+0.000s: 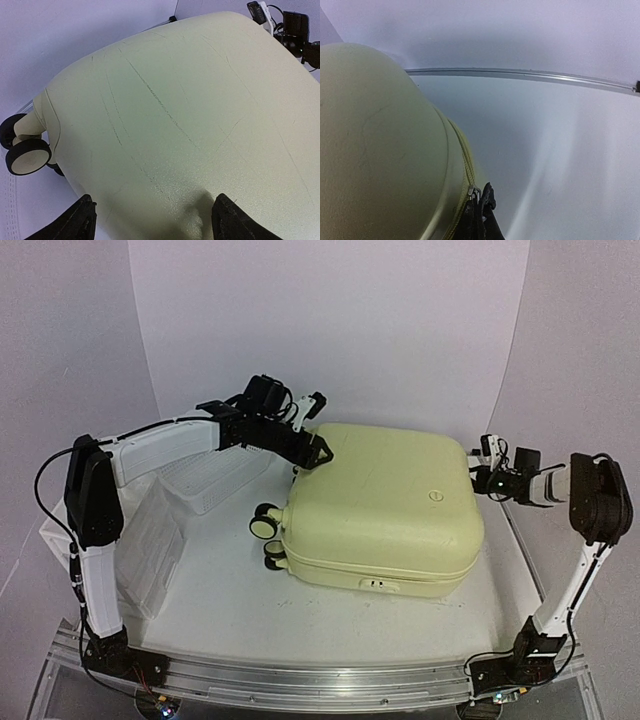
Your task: Open, take out, and arrange the luggage
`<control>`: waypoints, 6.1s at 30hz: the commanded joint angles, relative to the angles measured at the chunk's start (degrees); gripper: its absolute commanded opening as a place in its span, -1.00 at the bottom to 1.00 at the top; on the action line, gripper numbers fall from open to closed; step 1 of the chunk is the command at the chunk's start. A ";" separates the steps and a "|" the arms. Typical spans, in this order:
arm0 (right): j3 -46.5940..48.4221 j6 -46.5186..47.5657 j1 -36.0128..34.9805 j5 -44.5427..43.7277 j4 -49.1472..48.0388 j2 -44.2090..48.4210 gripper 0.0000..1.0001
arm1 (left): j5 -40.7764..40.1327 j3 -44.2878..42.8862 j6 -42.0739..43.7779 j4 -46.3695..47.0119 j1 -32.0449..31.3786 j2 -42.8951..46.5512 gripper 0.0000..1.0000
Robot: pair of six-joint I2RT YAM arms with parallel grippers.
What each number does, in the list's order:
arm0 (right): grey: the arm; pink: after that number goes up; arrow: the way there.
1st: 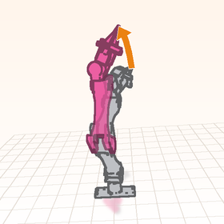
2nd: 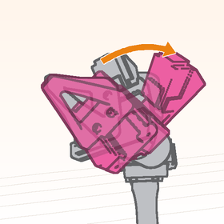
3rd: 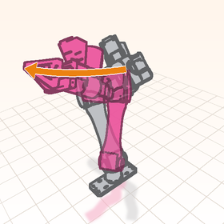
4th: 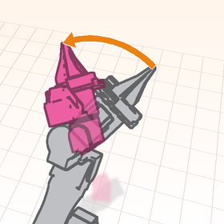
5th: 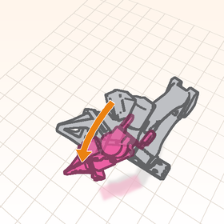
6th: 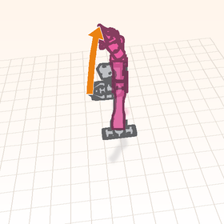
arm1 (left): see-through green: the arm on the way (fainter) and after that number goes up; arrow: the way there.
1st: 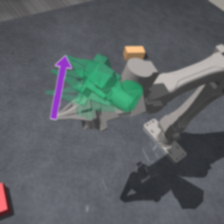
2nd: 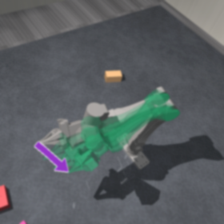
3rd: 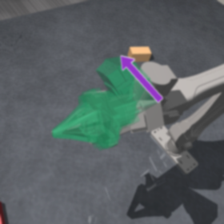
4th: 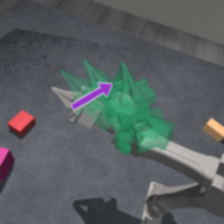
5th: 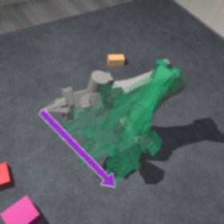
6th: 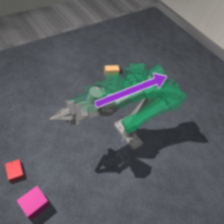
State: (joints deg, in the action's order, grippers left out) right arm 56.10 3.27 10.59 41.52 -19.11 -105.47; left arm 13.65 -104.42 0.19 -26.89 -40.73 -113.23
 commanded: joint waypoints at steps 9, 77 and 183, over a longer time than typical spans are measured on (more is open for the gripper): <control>-8.71 -2.37 1.63 2.63 -10.41 6.84 -1.00 | -10.10 5.11 -15.26 -22.24 0.21 15.31 0.77; -33.35 -17.35 -0.70 14.20 25.56 71.22 -1.00 | -26.51 15.44 24.63 15.36 -40.21 4.43 0.29; -26.34 -25.88 -63.53 -56.77 45.37 59.20 -0.04 | -29.35 24.25 9.17 12.83 -28.35 0.96 -1.00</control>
State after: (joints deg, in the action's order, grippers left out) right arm 27.99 -24.10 -53.28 -24.71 27.31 -47.13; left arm -9.28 -80.51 18.39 -13.15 -71.44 -117.03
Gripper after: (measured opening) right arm 0.369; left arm 0.121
